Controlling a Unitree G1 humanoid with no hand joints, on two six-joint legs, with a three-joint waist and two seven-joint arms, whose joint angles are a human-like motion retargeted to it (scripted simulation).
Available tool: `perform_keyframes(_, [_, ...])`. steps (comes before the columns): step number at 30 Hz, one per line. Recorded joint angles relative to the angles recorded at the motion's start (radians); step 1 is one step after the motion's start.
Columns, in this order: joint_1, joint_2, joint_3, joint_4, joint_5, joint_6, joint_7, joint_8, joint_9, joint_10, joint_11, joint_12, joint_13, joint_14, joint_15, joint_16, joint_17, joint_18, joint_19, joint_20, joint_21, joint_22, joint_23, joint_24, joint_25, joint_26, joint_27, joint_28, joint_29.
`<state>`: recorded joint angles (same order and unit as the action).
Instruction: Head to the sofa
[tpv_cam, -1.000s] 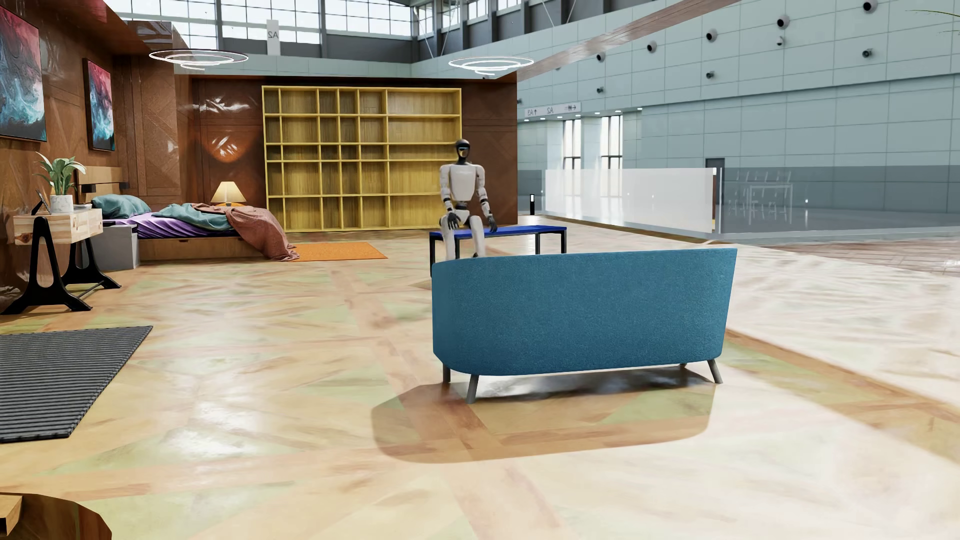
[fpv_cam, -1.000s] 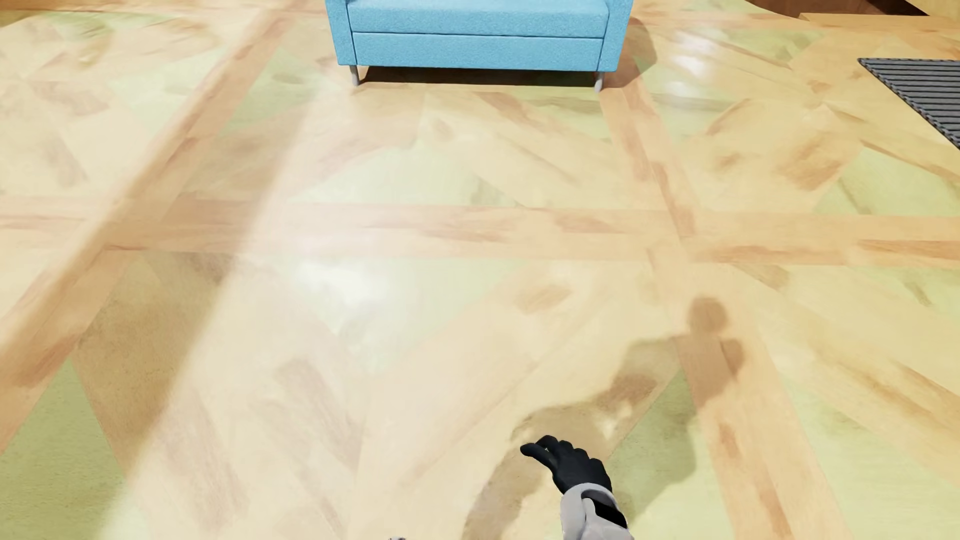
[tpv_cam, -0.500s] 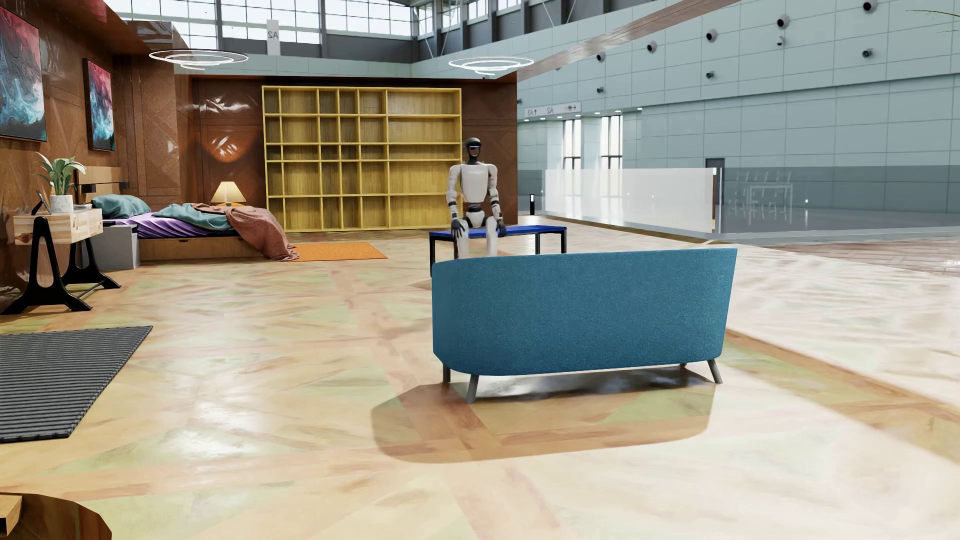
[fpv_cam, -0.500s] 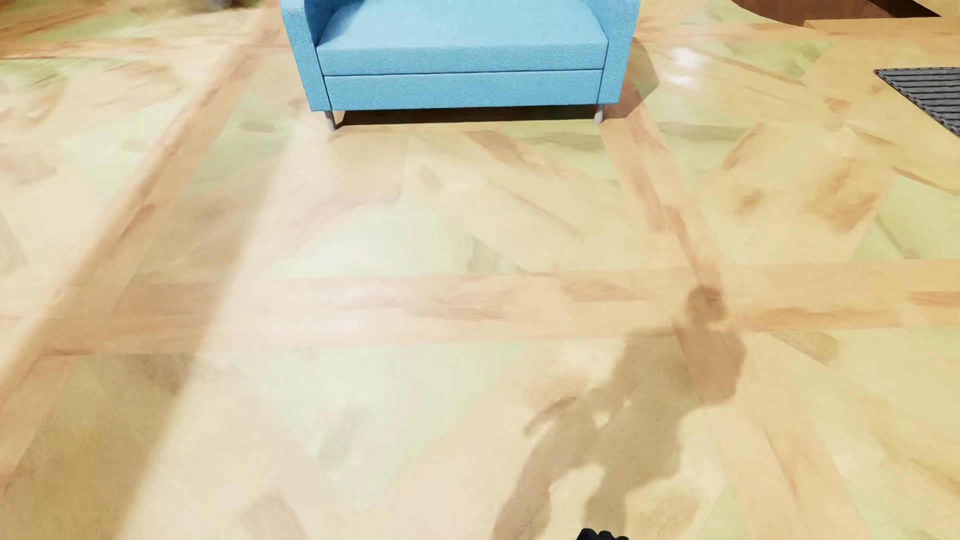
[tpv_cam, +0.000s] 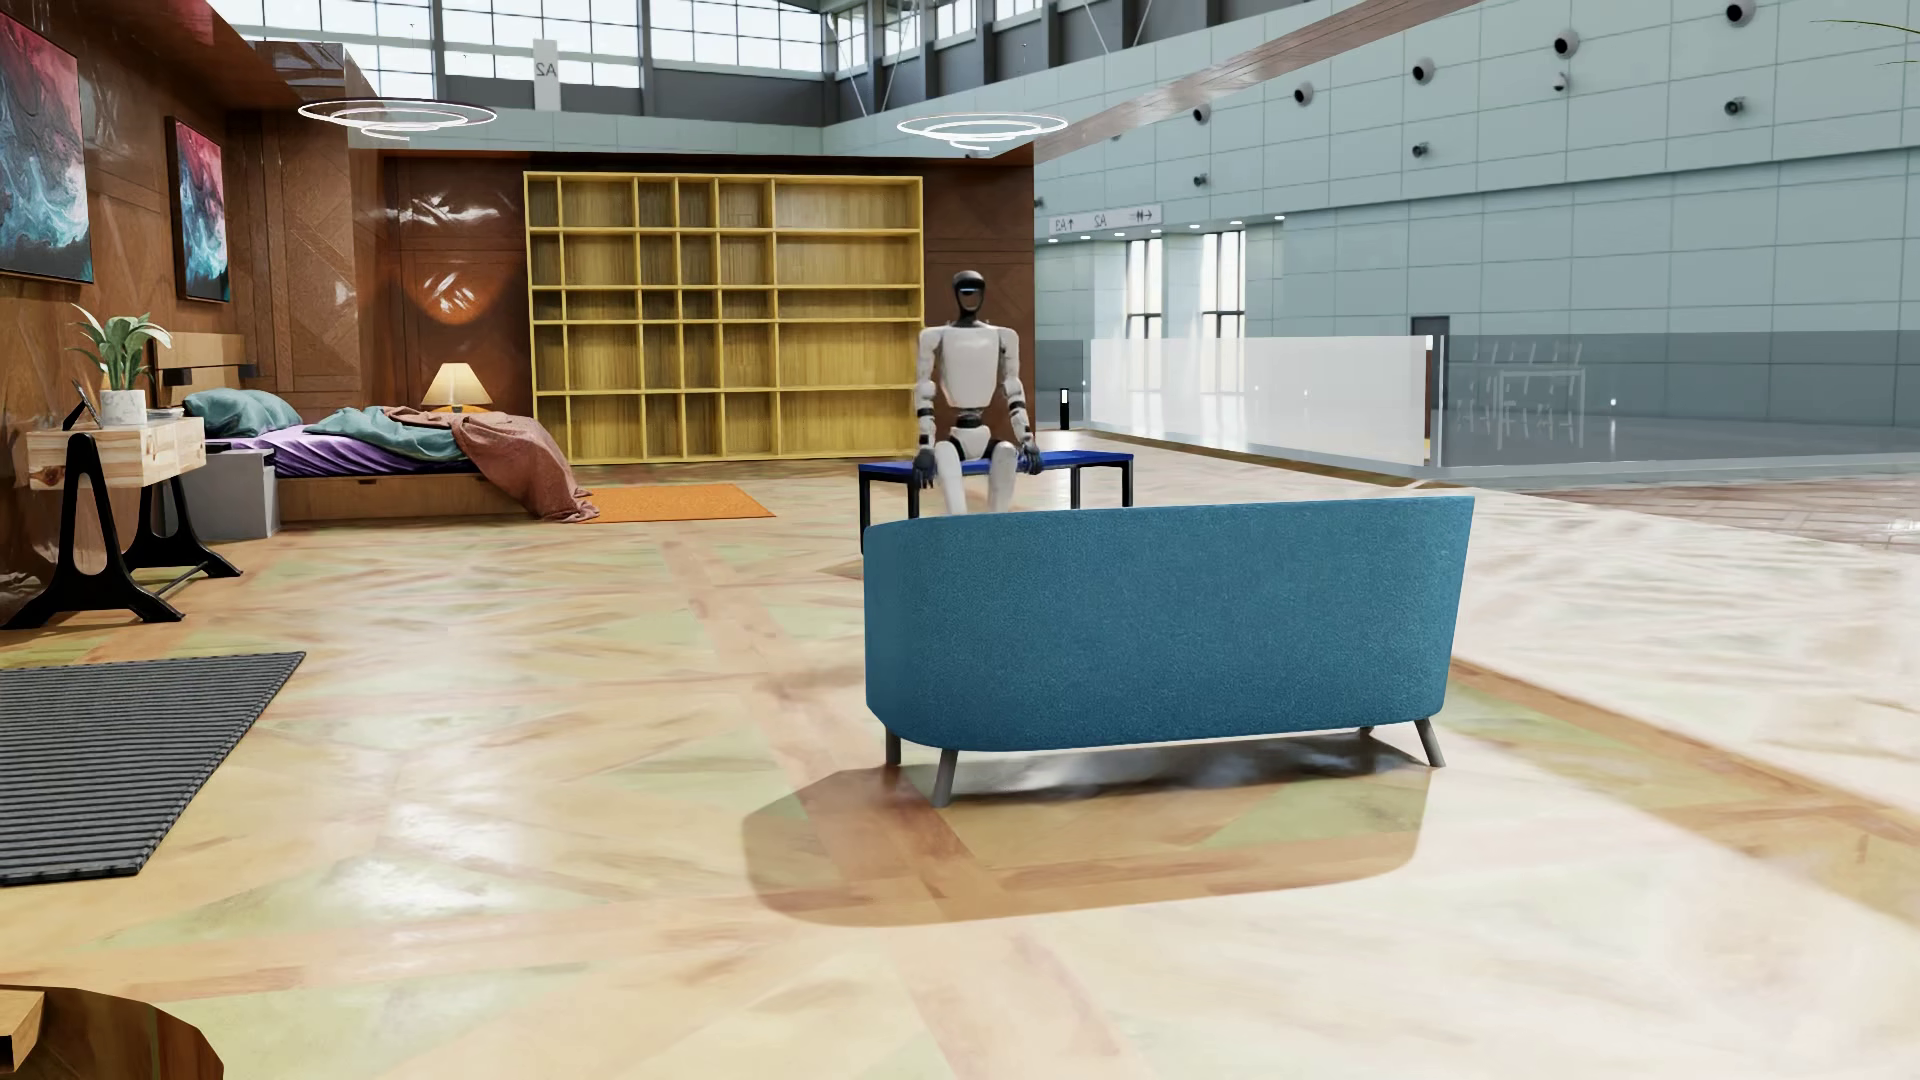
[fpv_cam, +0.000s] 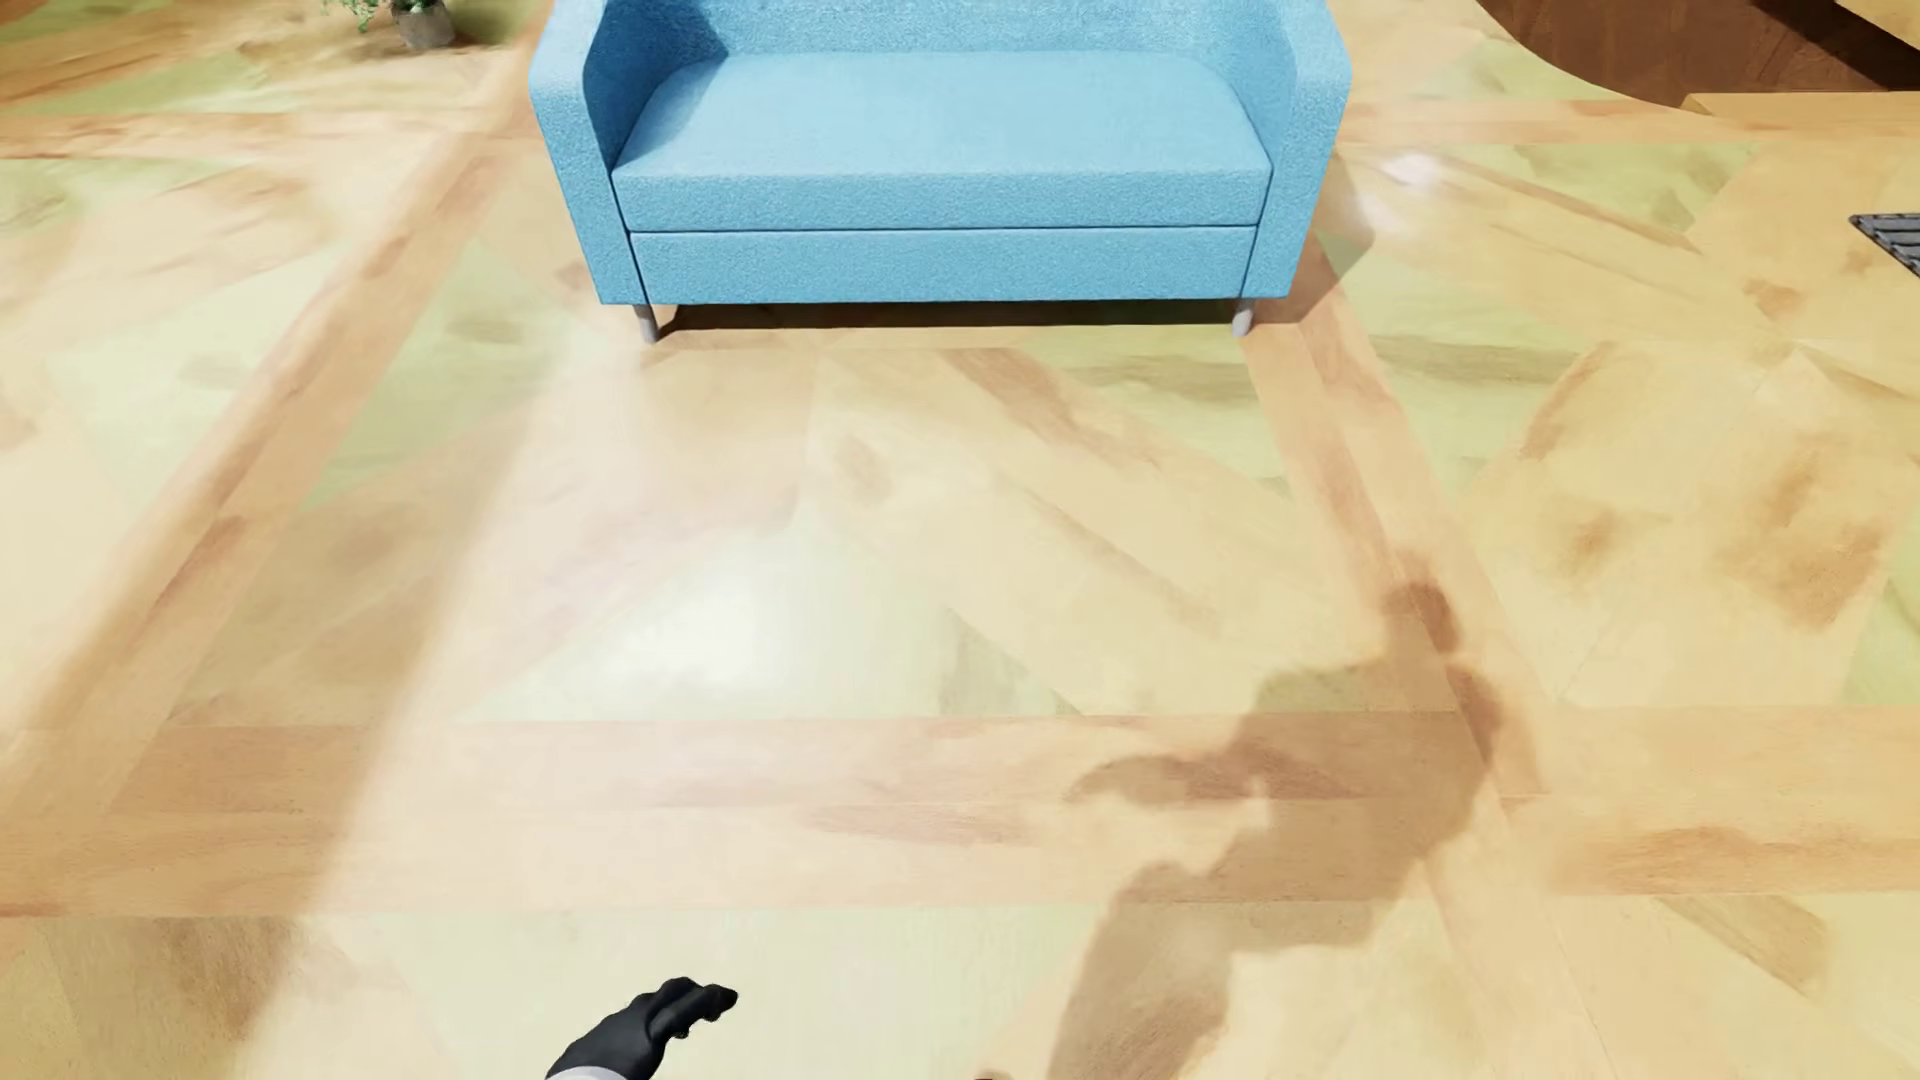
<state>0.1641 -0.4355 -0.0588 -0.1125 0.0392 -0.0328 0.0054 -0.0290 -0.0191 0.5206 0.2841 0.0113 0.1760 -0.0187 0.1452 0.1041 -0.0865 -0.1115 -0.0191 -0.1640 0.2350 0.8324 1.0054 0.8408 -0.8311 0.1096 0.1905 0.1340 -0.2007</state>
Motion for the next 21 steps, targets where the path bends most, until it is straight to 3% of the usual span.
perform_keyframes(1, [-0.063, 0.024, 0.002, 0.032, 0.026, 0.019, -0.018, -0.02, 0.0, 0.149, 0.021, 0.019, -0.016, 0.119, -0.04, 0.008, 0.012, -0.091, -0.028, -0.001, 0.011, 0.022, 0.025, 0.006, -0.021, 0.024, -0.008, -0.023, 0.016])
perform_keyframes(2, [-0.145, 0.051, 0.001, 0.063, 0.045, 0.036, -0.013, -0.043, 0.002, 0.321, 0.037, 0.035, -0.037, 0.238, -0.08, 0.019, 0.02, -0.134, -0.045, -0.012, 0.017, 0.037, 0.033, 0.014, -0.037, 0.034, -0.023, -0.06, 0.025])
perform_keyframes(3, [-0.233, 0.076, -0.002, 0.128, 0.061, 0.05, 0.034, -0.069, 0.005, 0.478, 0.055, 0.046, -0.061, 0.345, -0.118, 0.039, 0.025, -0.136, -0.061, -0.034, 0.02, 0.041, 0.025, 0.026, -0.047, 0.025, -0.04, -0.101, 0.024])
perform_keyframes(4, [-0.32, 0.104, 0.001, 0.174, 0.082, 0.064, 0.028, -0.082, 0.01, 0.602, 0.068, 0.059, -0.09, 0.351, -0.155, 0.063, 0.028, -0.137, -0.07, -0.055, 0.023, 0.033, 0.01, 0.037, -0.054, 0.005, -0.054, -0.129, 0.017])
perform_keyframes(5, [-0.405, 0.129, 0.008, 0.215, 0.106, 0.078, 0.012, -0.088, 0.017, 0.69, 0.086, 0.077, -0.124, 0.26, -0.193, 0.087, 0.032, -0.14, -0.073, -0.06, 0.029, 0.015, -0.007, 0.042, -0.058, -0.009, -0.064, -0.13, 0.009])
perform_keyframes(6, [-0.478, 0.161, 0.016, 0.26, 0.127, 0.09, 0.018, -0.084, 0.023, 0.728, 0.096, 0.1, -0.165, 0.165, -0.228, 0.091, 0.031, -0.112, -0.072, -0.046, 0.035, -0.008, -0.012, 0.035, -0.063, 0.001, -0.075, -0.102, 0.003])
perform_keyframes(7, [-0.539, 0.191, 0.028, 0.297, 0.149, 0.1, 0.034, -0.073, 0.029, 0.721, 0.109, 0.131, -0.211, 0.061, -0.262, 0.088, 0.035, -0.049, -0.072, -0.01, 0.044, -0.033, -0.014, 0.013, -0.069, 0.019, -0.08, -0.062, 0.0])
perform_keyframes(8, [-0.591, 0.225, 0.042, 0.309, 0.167, 0.107, 0.043, -0.054, 0.033, 0.666, 0.116, 0.156, -0.253, -0.021, -0.289, 0.076, 0.032, 0.007, -0.075, 0.032, 0.053, -0.047, -0.018, -0.02, -0.075, 0.036, -0.087, -0.026, 0.001])
perform_keyframes(9, [-0.629, 0.26, 0.056, 0.298, 0.178, 0.11, 0.045, -0.031, 0.035, 0.567, 0.115, 0.176, -0.294, -0.091, -0.309, 0.061, 0.03, 0.024, -0.076, 0.066, 0.061, -0.055, -0.023, -0.05, -0.078, 0.048, -0.092, -0.004, 0.002])
perform_keyframes(11, [-0.683, 0.329, 0.078, 0.251, 0.189, 0.109, 0.03, 0.008, 0.035, 0.29, 0.096, 0.193, -0.359, -0.12, -0.333, 0.049, 0.032, 0.042, -0.077, 0.086, 0.065, -0.054, -0.052, -0.065, -0.066, 0.059, -0.102, -0.004, -0.003])
perform_keyframes(12, [-0.696, 0.365, 0.085, 0.238, 0.192, 0.107, 0.047, 0.024, 0.033, 0.128, 0.071, 0.192, -0.379, -0.08, -0.337, 0.048, 0.034, 0.044, -0.077, 0.078, 0.065, -0.05, -0.076, -0.054, -0.051, 0.06, -0.111, -0.017, -0.012])
perform_keyframes(15, [-0.701, 0.476, 0.096, 0.208, 0.205, 0.098, 0.149, 0.07, 0.026, -0.317, -0.007, 0.193, -0.391, -0.029, -0.343, 0.041, 0.039, -0.017, -0.078, 0.077, 0.103, -0.058, -0.147, -0.03, -0.003, 0.054, -0.158, -0.058, -0.035])
perform_keyframes(16, [-0.712, 0.509, 0.101, 0.2, 0.211, 0.094, 0.151, 0.087, 0.023, -0.351, -0.009, 0.199, -0.386, -0.052, -0.354, 0.037, 0.04, -0.078, -0.078, 0.089, 0.128, -0.066, -0.154, -0.03, 0.003, 0.052, -0.169, -0.06, -0.035])
perform_keyframes(17, [-0.708, 0.541, 0.107, 0.186, 0.211, 0.09, 0.123, 0.103, 0.02, -0.339, -0.003, 0.206, -0.375, -0.024, -0.356, 0.028, 0.04, -0.066, -0.074, 0.101, 0.15, -0.071, -0.149, -0.03, 0.0, 0.054, -0.172, -0.057, -0.037])
perform_keyframes(19, [-0.692, 0.619, 0.118, 0.149, 0.19, 0.071, 0.086, 0.128, 0.012, -0.229, 0.033, 0.217, -0.331, 0.098, -0.332, 0.0, 0.041, 0.085, -0.049, 0.12, 0.167, -0.064, -0.106, -0.026, -0.012, 0.063, -0.14, -0.044, -0.053])
perform_keyframes(20, [-0.67, 0.639, 0.121, 0.134, 0.173, 0.055, 0.096, 0.142, 0.007, -0.182, 0.078, 0.217, -0.301, 0.119, -0.285, -0.012, 0.046, 0.121, -0.017, 0.127, 0.157, -0.05, -0.069, -0.022, -0.01, 0.069, -0.103, -0.038, -0.061])
perform_keyframes(21, [-0.648, 0.633, 0.123, 0.115, 0.151, 0.035, 0.113, 0.162, 0.002, -0.152, 0.148, 0.214, -0.271, 0.095, -0.22, -0.024, 0.05, 0.153, 0.06, 0.136, 0.145, -0.029, -0.023, -0.016, -0.006, 0.076, -0.061, -0.034, -0.055])
